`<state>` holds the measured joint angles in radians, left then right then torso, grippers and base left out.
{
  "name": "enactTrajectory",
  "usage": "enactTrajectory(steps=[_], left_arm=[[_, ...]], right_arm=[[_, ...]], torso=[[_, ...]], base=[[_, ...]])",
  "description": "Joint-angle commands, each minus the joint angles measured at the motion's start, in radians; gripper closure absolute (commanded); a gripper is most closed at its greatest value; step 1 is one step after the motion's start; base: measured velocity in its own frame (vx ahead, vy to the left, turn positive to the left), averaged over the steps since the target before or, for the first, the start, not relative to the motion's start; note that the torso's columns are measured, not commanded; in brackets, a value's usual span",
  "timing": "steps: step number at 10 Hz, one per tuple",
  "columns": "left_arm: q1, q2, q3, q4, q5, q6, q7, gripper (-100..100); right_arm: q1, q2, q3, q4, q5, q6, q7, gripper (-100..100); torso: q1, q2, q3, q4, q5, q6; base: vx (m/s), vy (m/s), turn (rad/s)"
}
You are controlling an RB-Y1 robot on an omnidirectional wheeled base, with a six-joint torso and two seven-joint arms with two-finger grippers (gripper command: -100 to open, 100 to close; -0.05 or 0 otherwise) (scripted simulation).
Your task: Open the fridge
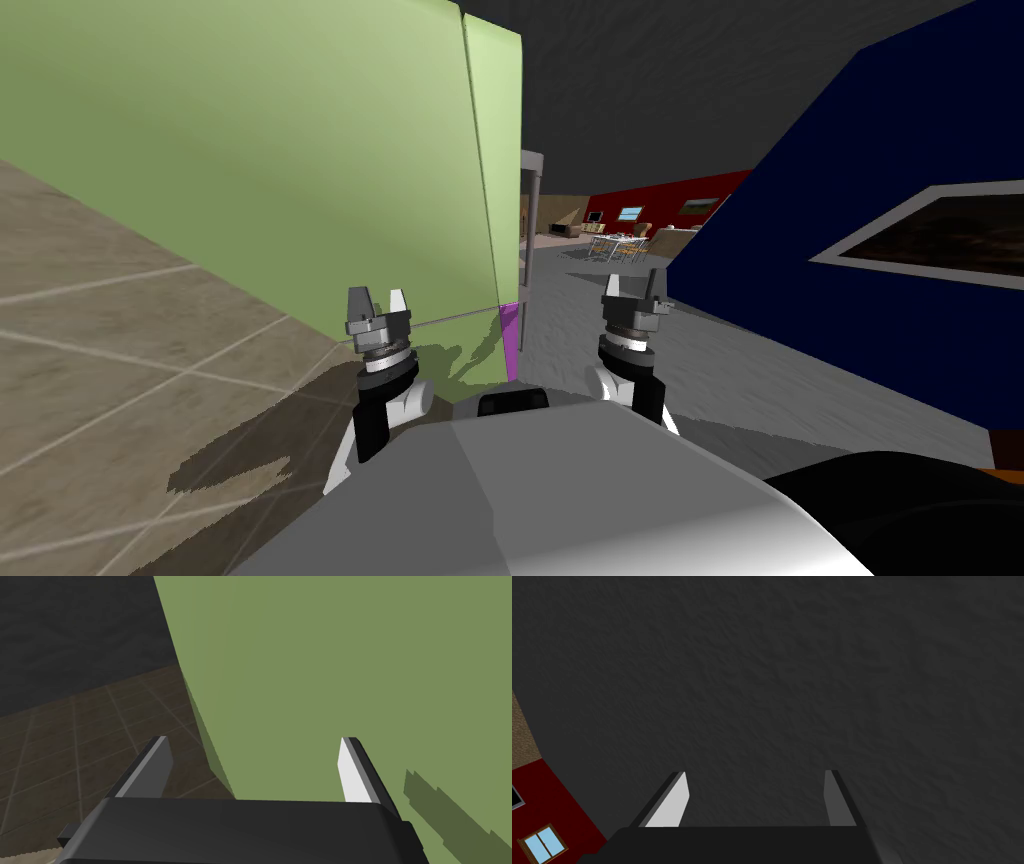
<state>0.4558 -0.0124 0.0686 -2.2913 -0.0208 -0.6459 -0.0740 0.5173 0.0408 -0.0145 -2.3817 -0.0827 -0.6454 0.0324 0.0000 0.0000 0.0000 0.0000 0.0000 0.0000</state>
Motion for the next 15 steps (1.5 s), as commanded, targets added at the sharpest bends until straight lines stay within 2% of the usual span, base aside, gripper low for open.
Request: enactTrajectory(steps=[1, 9, 10, 12, 15], left_arm=[[0.000, 0.000, 0.000, 0.000, 0.000, 0.000, 0.000, 0], [0.000, 0.000, 0.000, 0.000, 0.000, 0.000, 0.000, 0], [0.000, 0.039, 0.002, -0.003, 0.004, 0.008, 0.001, -100], [0.001, 0.088, 0.007, -0.009, 0.012, 0.029, 0.003, -100], [0.002, 0.138, 0.019, -0.025, 0.032, 0.080, 0.007, -100]], right_arm=[[0.000, 0.000, 0.000, 0.000, 0.000, 0.000, 0.000, 0], [0.000, 0.000, 0.000, 0.000, 0.000, 0.000, 0.000, 0], [0.000, 0.000, 0.000, 0.000, 0.000, 0.000, 0.000, 0], [0.000, 0.000, 0.000, 0.000, 0.000, 0.000, 0.000, 0], [0.000, 0.000, 0.000, 0.000, 0.000, 0.000, 0.000, 0]], torso=[[0.000, 0.040, -0.082, 0.041, 0.000, 0.000], [0.000, 0.618, -1.234, 0.617, 0.000, 0.000], [0.000, 0.691, -1.382, 0.691, 0.000, 0.000], [-0.001, 0.734, -1.471, 0.734, 0.000, 0.000], [-0.002, 0.737, -1.477, 0.738, -0.001, 0.001]], base=[[0.000, 0.000, 0.000], [0.000, 0.000, 0.000], [0.011, -0.011, 0.015], [0.018, -0.039, 0.023], [0.035, -0.072, 0.049]])
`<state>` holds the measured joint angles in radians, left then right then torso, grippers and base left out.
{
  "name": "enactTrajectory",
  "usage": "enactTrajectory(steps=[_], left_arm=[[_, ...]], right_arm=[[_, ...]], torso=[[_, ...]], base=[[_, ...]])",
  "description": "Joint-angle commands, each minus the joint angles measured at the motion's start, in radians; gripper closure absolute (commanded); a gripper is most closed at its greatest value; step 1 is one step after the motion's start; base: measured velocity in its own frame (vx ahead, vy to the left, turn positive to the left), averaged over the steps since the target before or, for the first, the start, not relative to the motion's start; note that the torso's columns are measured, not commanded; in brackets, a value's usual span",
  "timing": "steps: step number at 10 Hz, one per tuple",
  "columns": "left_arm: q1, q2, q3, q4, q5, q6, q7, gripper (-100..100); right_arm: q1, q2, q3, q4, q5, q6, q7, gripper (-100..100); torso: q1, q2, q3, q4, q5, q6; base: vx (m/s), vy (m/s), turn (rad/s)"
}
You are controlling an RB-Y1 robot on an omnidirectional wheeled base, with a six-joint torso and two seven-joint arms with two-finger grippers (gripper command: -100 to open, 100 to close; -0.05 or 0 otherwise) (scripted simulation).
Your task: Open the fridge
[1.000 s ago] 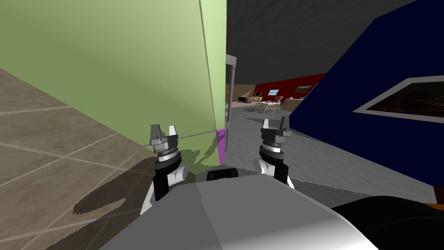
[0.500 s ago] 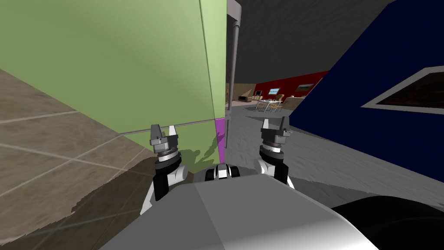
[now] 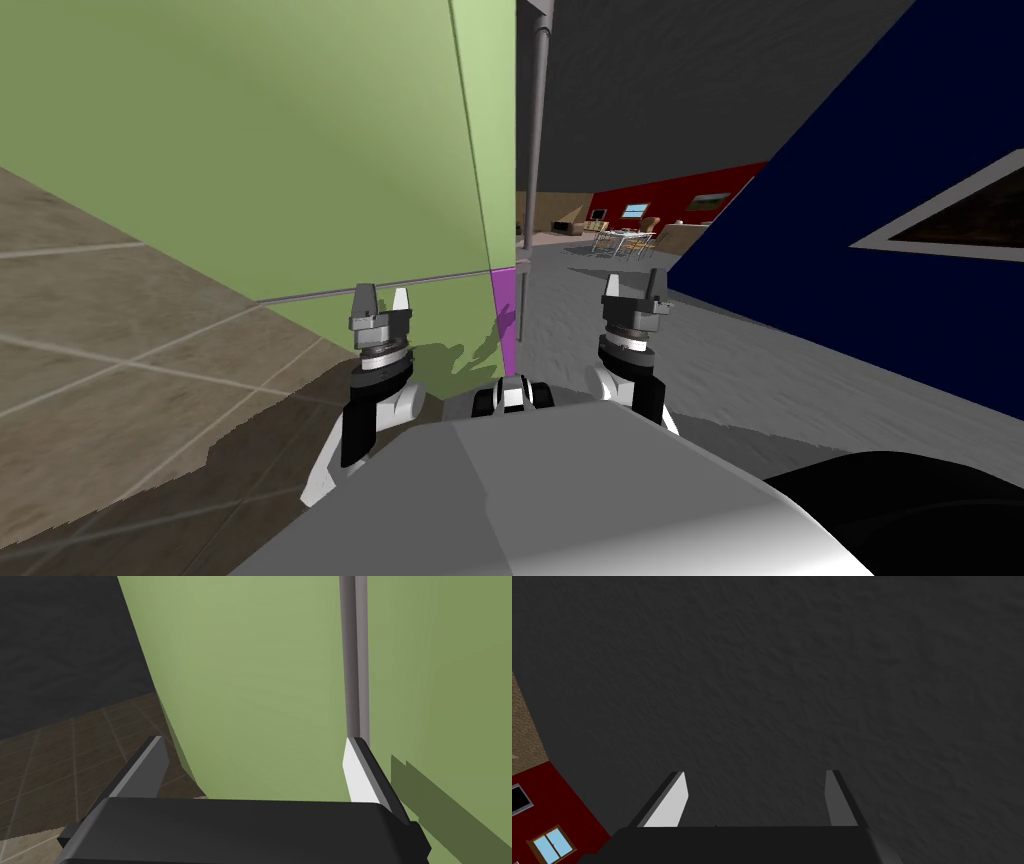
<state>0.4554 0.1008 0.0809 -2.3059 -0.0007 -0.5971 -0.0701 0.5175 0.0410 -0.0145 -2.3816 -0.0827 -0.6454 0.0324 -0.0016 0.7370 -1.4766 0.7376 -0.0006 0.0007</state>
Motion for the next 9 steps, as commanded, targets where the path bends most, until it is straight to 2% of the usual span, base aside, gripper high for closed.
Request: enactTrajectory(steps=[1, 5, 7, 9], left_arm=[[0.003, 0.036, 0.011, -0.017, 0.020, 0.052, 0.005, -100], [0.003, 0.059, 0.034, -0.047, 0.060, 0.156, 0.015, -100], [0.002, 0.061, 0.040, -0.055, 0.071, 0.185, 0.018, -100], [0.002, 0.063, 0.053, -0.068, 0.095, 0.244, 0.024, -100]], right_arm=[[0.000, 0.000, 0.000, 0.000, 0.000, 0.000, 0.000, 0], [0.000, 0.000, 0.000, 0.000, 0.000, 0.000, 0.000, 0], [0.000, 0.000, 0.000, 0.000, 0.000, 0.000, 0.000, 0], [0.000, 0.000, 0.000, 0.000, 0.000, 0.000, 0.000, 0]], torso=[[-0.001, -0.002, -0.002, -0.001, -0.001, 0.002], [-0.007, -0.010, -0.007, -0.004, -0.003, 0.006], [-0.010, -0.014, -0.010, -0.006, -0.004, 0.009], [-0.009, -0.016, -0.011, -0.007, -0.003, 0.011]], base=[[0.048, -0.088, 0.055], [0.041, -0.101, 0.064], [0.036, -0.109, 0.057], [0.028, -0.099, 0.055]])
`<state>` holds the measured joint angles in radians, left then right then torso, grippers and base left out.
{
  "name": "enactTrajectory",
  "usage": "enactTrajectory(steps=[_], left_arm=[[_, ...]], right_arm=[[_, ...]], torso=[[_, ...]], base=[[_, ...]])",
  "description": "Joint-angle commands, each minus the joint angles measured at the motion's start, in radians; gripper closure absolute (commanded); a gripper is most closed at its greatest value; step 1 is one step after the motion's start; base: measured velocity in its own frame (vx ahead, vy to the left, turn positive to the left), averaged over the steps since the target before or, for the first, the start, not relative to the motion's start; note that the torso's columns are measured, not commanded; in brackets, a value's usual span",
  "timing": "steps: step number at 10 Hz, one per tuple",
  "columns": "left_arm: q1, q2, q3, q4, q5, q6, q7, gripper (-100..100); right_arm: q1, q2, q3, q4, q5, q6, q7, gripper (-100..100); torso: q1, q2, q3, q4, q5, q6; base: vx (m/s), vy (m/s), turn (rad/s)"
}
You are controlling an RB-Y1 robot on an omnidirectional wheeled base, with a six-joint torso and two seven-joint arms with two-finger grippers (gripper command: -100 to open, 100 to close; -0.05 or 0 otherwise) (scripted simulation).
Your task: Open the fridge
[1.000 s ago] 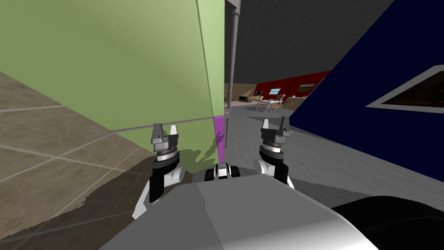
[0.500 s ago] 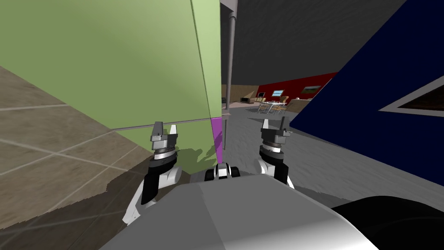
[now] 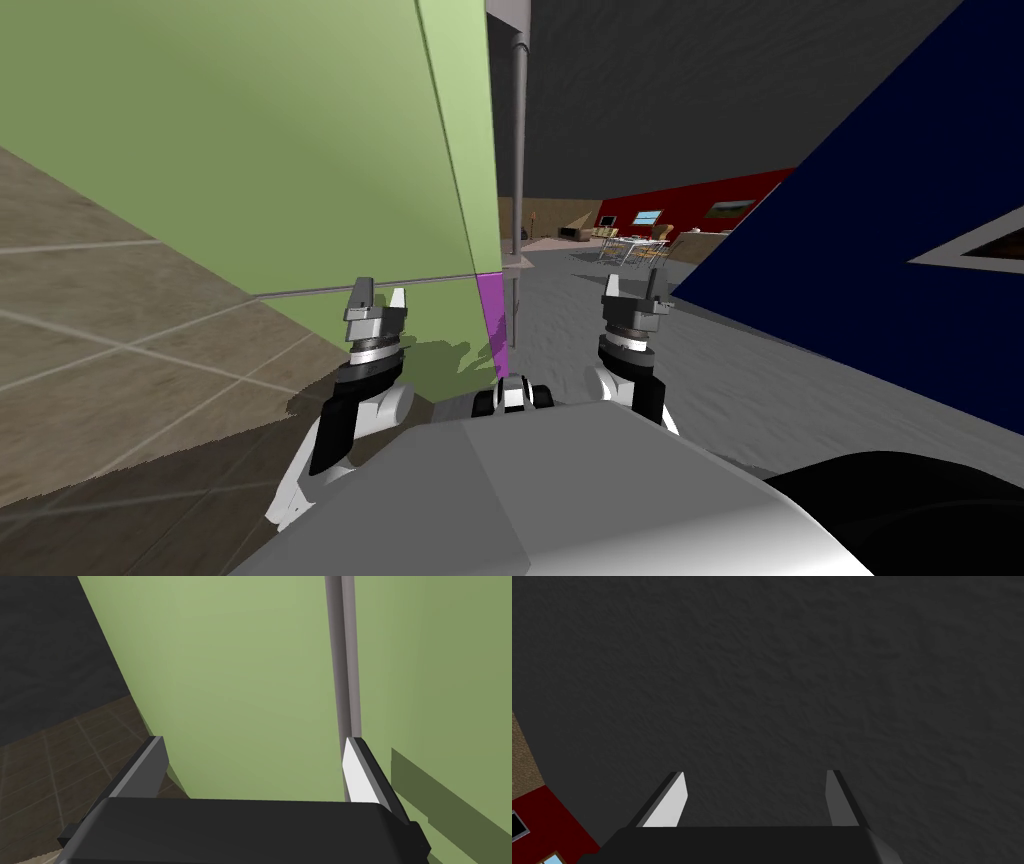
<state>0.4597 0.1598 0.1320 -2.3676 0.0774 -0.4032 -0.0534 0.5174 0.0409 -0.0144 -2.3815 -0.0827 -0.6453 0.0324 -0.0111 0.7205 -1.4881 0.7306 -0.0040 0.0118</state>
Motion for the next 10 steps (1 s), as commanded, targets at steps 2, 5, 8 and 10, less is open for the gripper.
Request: enactTrajectory(steps=[2, 5, 8, 10], left_arm=[[-0.003, 0.003, 0.009, -0.012, 0.029, 0.086, 0.010, -100], [-0.003, 0.002, 0.017, -0.018, 0.042, 0.119, 0.013, -100], [-0.003, 0.001, 0.032, -0.025, 0.069, 0.179, 0.019, -100], [-0.003, 0.000, 0.039, -0.027, 0.082, 0.214, 0.023, -100]], right_arm=[[0.000, 0.000, 0.000, 0.000, 0.000, 0.000, 0.000, 0], [0.000, 0.000, 0.000, 0.000, 0.000, 0.000, 0.000, 0], [0.000, 0.000, 0.000, 0.000, 0.000, 0.000, 0.000, 0], [0.000, 0.000, 0.000, 0.000, 0.000, 0.000, 0.000, 0]], torso=[[-0.001, -0.003, -0.002, -0.002, 0.000, 0.002], [-0.003, -0.007, -0.004, -0.004, 0.001, 0.004], [-0.003, -0.010, -0.006, -0.006, 0.001, 0.006], [-0.004, -0.012, -0.007, -0.007, 0.001, 0.007]], base=[[0.034, -0.084, 0.044], [0.026, -0.061, 0.036], [0.027, -0.084, 0.050], [0.032, -0.071, 0.042]])
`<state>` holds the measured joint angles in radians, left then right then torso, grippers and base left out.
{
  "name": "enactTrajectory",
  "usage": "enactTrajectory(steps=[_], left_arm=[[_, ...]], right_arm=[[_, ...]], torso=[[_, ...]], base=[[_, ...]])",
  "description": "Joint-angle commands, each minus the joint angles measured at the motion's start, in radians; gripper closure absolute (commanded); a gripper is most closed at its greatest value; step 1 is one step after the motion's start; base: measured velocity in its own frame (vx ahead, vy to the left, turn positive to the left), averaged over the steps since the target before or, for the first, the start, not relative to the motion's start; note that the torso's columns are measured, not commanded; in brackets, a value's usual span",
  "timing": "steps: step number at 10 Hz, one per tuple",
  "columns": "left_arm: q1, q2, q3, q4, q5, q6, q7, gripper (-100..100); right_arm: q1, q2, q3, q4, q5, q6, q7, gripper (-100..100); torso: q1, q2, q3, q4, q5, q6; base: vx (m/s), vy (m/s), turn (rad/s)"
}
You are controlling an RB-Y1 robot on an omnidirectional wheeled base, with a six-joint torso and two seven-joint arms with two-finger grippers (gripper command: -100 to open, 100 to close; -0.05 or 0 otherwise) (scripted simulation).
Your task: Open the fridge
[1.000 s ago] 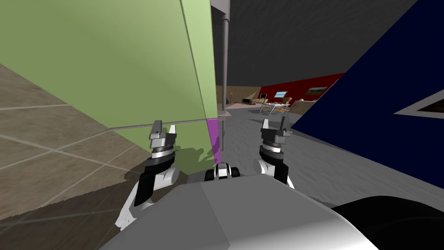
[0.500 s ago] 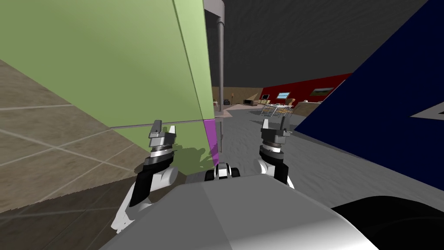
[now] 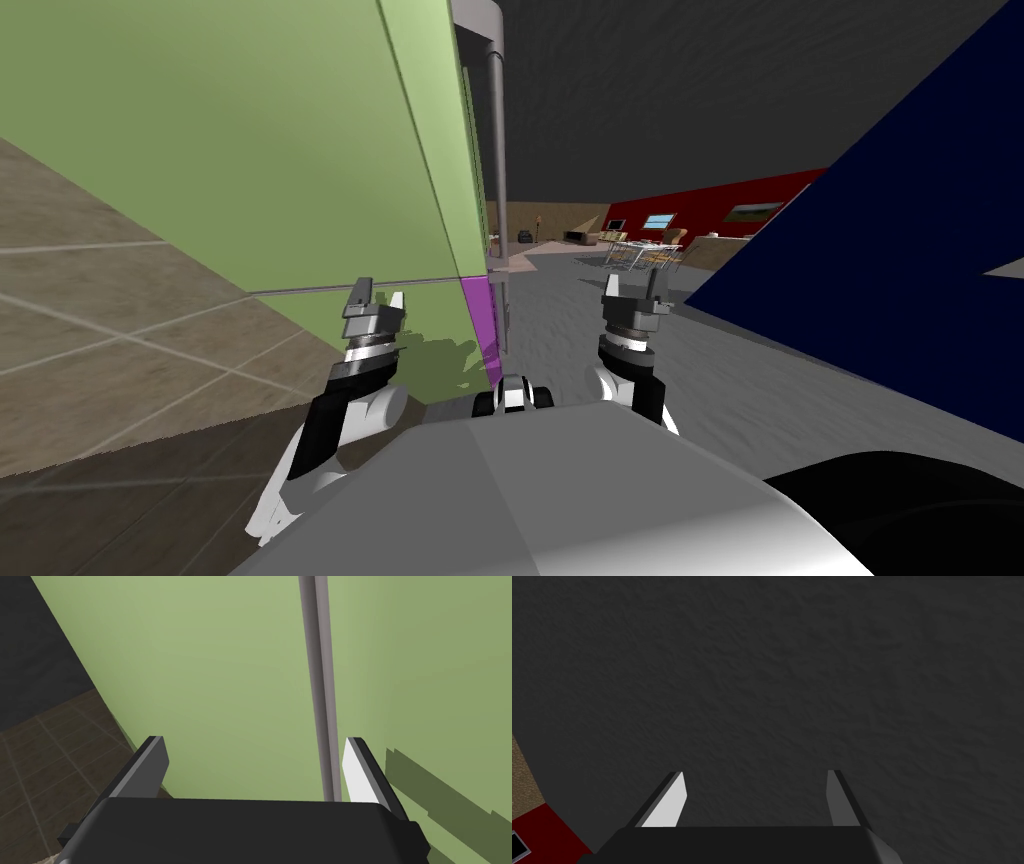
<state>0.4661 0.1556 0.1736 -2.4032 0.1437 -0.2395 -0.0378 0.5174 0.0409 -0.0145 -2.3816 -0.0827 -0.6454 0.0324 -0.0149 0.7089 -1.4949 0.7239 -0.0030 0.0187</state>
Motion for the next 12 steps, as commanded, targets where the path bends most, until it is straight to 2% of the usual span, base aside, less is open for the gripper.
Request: enactTrajectory(steps=[1, 6, 8, 11, 12], left_arm=[[-0.009, 0.004, -0.002, 0.008, 0.016, 0.059, 0.007, -100], [-0.007, 0.001, 0.022, 0.009, 0.059, 0.153, 0.017, -100], [-0.007, 0.001, 0.022, 0.009, 0.059, 0.166, 0.017, -100], [-0.004, 0.000, 0.040, 0.013, 0.088, 0.227, 0.024, -100], [-0.004, 0.000, 0.040, 0.013, 0.088, 0.240, 0.024, -100]], right_arm=[[0.000, 0.000, 0.000, 0.000, 0.000, 0.000, 0.000, 0], [0.000, 0.000, 0.000, 0.000, 0.000, 0.000, 0.000, 0], [0.000, 0.000, 0.000, 0.000, 0.000, 0.000, 0.000, 0], [0.000, 0.000, 0.000, 0.000, 0.000, 0.000, 0.000, 0], [0.000, 0.000, 0.000, 0.000, 0.000, 0.000, 0.000, 0]], torso=[[-0.001, -0.002, -0.001, -0.001, 0.000, 0.001], [-0.001, -0.006, -0.003, -0.003, 0.001, 0.004], [-0.004, -0.007, -0.004, -0.003, 0.000, 0.006], [-0.005, -0.006, -0.004, -0.003, 0.000, 0.006], [-0.006, -0.008, -0.004, -0.004, 0.001, 0.005]], base=[[0.017, -0.064, 0.035], [0.028, -0.089, 0.049], [0.015, -0.063, 0.031], [0.012, -0.065, 0.038], [0.056, -0.111, 0.052]])
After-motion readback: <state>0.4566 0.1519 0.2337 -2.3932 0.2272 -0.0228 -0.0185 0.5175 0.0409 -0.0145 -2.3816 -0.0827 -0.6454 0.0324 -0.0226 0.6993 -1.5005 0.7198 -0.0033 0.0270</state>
